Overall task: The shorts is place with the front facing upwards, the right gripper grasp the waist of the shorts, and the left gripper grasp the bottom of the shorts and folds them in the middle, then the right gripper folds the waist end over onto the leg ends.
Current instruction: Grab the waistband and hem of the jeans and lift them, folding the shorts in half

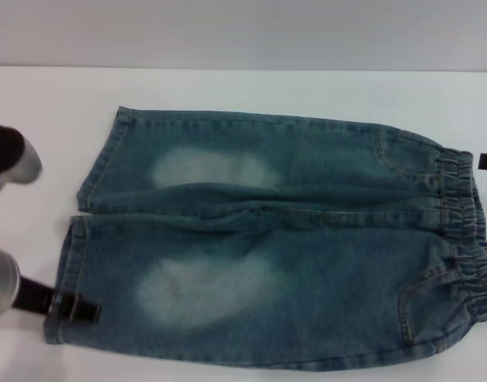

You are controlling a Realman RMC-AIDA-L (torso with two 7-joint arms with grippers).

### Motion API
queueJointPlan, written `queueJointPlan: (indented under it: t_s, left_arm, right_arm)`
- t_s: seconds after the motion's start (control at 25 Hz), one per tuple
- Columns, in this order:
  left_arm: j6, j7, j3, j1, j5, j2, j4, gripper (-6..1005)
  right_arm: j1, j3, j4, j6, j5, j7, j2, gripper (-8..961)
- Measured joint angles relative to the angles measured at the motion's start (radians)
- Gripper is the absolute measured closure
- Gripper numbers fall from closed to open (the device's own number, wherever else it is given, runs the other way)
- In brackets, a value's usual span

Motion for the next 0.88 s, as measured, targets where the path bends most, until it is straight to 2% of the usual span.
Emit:
queueJointPlan:
  t_s: [0.04,0.12,0.88]
  left_arm:
    - [0.0,0.0,0.0,0.0,0.0,0.0,0.0,233]
    - [-0.079,-0.047,0.042,-0.031,0.047,0.001,0.039,238]
    - [-0.093,-0.073,0.056,-0.103,0.049,0.002,0.11,292]
  right_arm:
    - [0.0,0.001,0.0,0.0,0.0,-0.001,0.0,179]
    - [0.001,0.005,-0.001,-0.001,0.0,-0.004,0.0,180]
    - [0.004,0.034,-0.005,0.018,0.0,-0.031,-0.002,186]
